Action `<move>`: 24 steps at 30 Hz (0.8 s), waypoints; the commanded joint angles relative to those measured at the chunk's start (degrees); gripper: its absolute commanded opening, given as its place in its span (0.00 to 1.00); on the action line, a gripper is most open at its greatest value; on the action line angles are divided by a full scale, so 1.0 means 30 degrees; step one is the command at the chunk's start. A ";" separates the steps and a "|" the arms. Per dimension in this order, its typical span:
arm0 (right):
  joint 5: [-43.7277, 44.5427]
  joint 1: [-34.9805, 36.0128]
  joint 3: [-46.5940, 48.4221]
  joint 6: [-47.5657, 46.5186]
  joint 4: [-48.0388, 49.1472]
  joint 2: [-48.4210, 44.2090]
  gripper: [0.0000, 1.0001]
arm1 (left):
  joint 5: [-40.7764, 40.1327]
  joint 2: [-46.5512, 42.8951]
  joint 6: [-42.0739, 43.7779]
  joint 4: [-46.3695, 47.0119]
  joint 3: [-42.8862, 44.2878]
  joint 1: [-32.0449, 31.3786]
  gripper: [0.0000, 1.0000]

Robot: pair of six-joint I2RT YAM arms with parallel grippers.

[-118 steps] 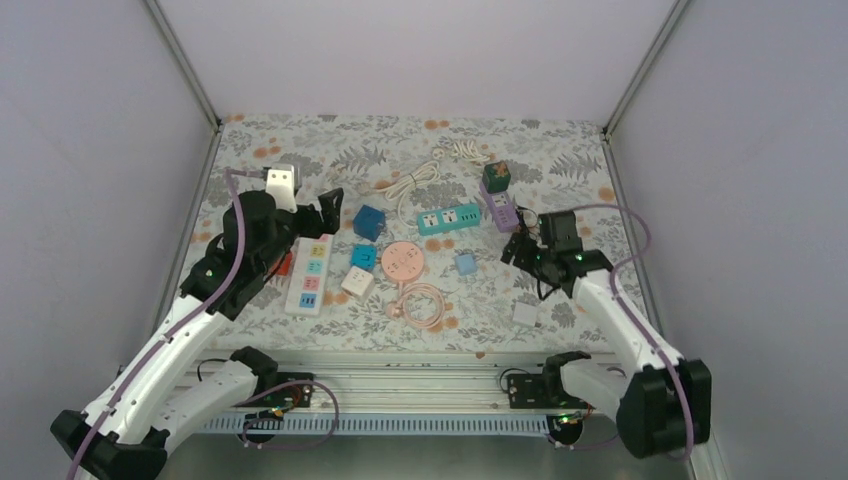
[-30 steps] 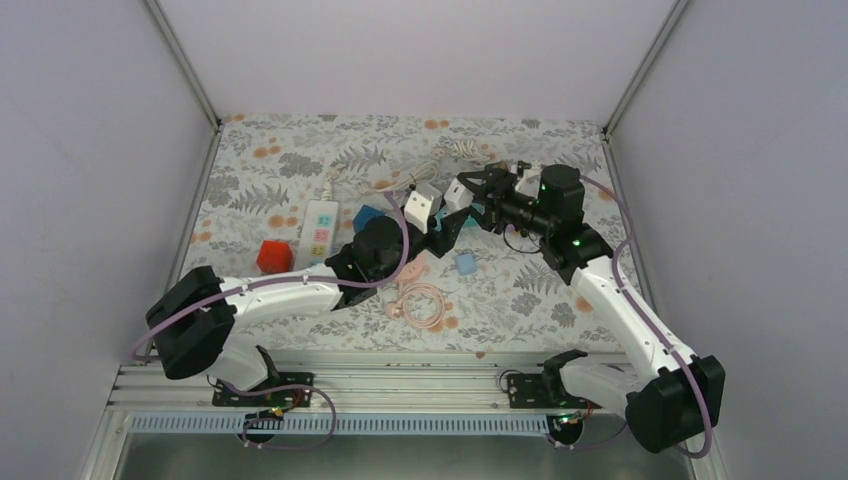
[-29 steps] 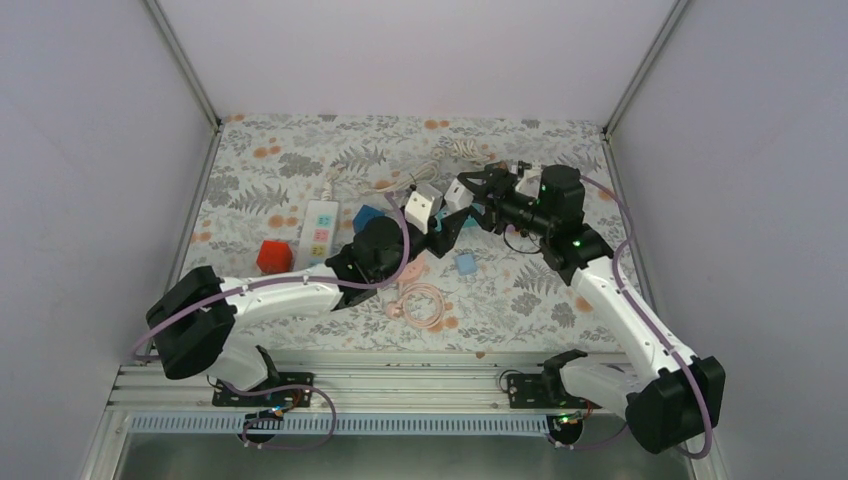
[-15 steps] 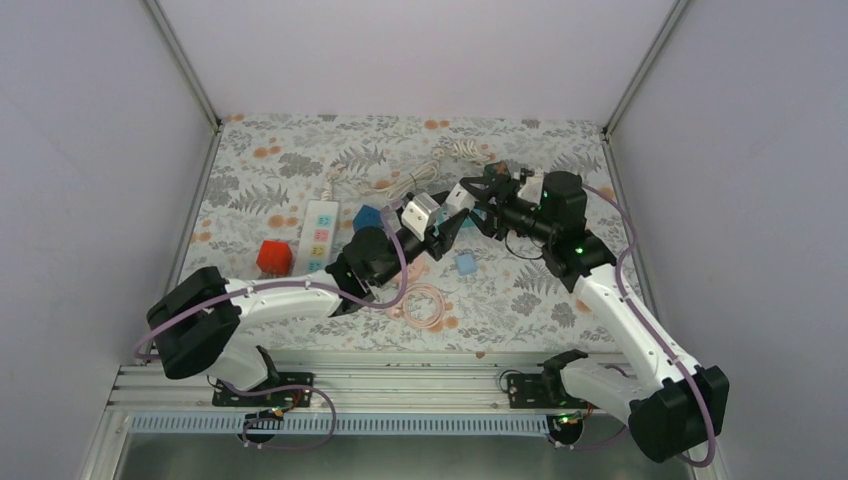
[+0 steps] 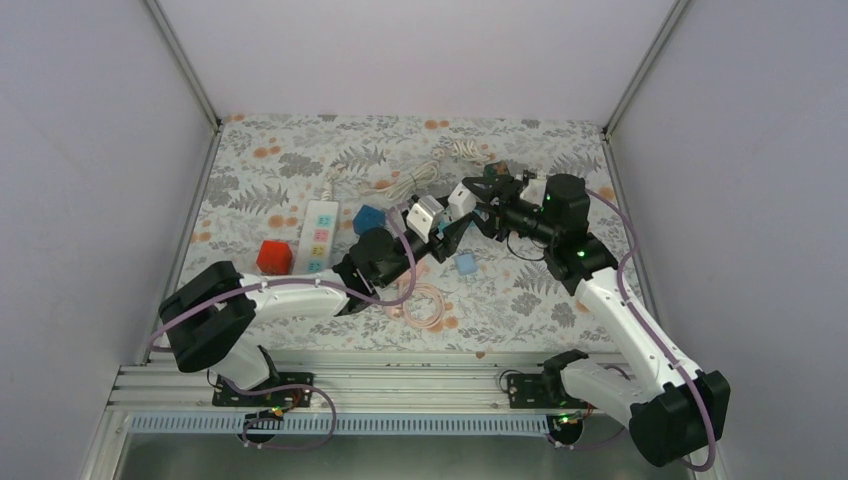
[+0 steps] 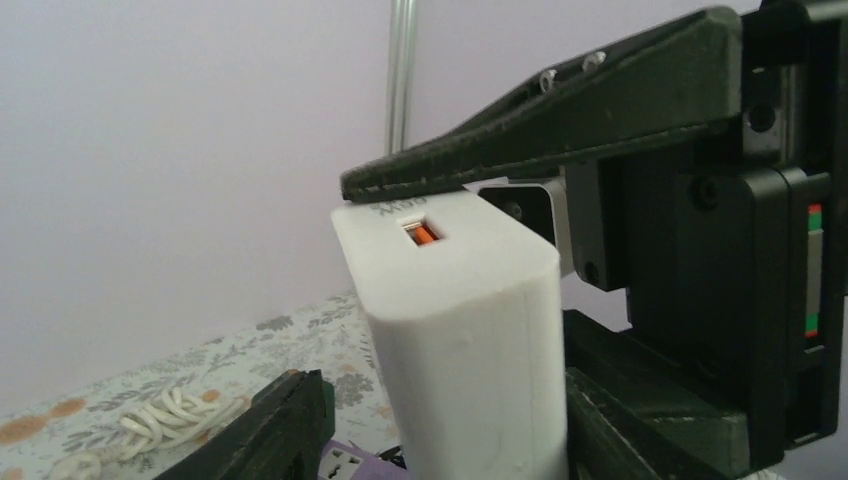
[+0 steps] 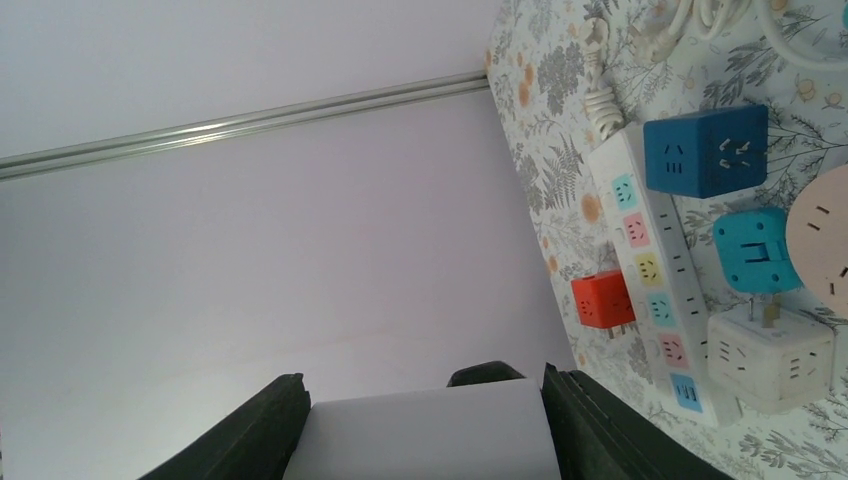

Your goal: Insert the plug

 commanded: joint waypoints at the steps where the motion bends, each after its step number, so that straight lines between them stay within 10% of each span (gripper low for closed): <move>1: -0.0663 0.0077 -0.0183 0.0620 0.1205 -0.0229 0.57 | 0.0236 0.0329 -0.0576 0.1015 0.0142 0.0082 0.52; 7: -0.0639 0.0070 -0.0058 0.0347 0.1185 -0.0314 0.59 | -0.0354 0.0353 -0.0184 0.0976 0.0288 0.0162 0.36; 10: -0.0155 0.0071 0.0453 -0.2011 -0.0254 -0.0318 0.79 | -0.0151 0.0016 0.0341 0.0488 0.0345 0.0469 0.32; 13: 0.0946 0.0008 0.0737 -0.7149 -0.1891 -0.0296 0.99 | 0.0845 -0.0747 0.1159 -0.0803 0.0183 0.1119 0.30; 19: 0.1622 -0.0313 0.3836 -2.1409 -0.5980 0.0631 1.00 | 0.5096 -0.1791 0.2551 -0.4721 0.0420 0.2724 0.30; 24: 0.0478 -0.0267 0.5617 -2.5519 -0.8107 0.1030 1.00 | 0.6453 -0.1709 0.4170 -0.7609 0.1274 0.3010 0.30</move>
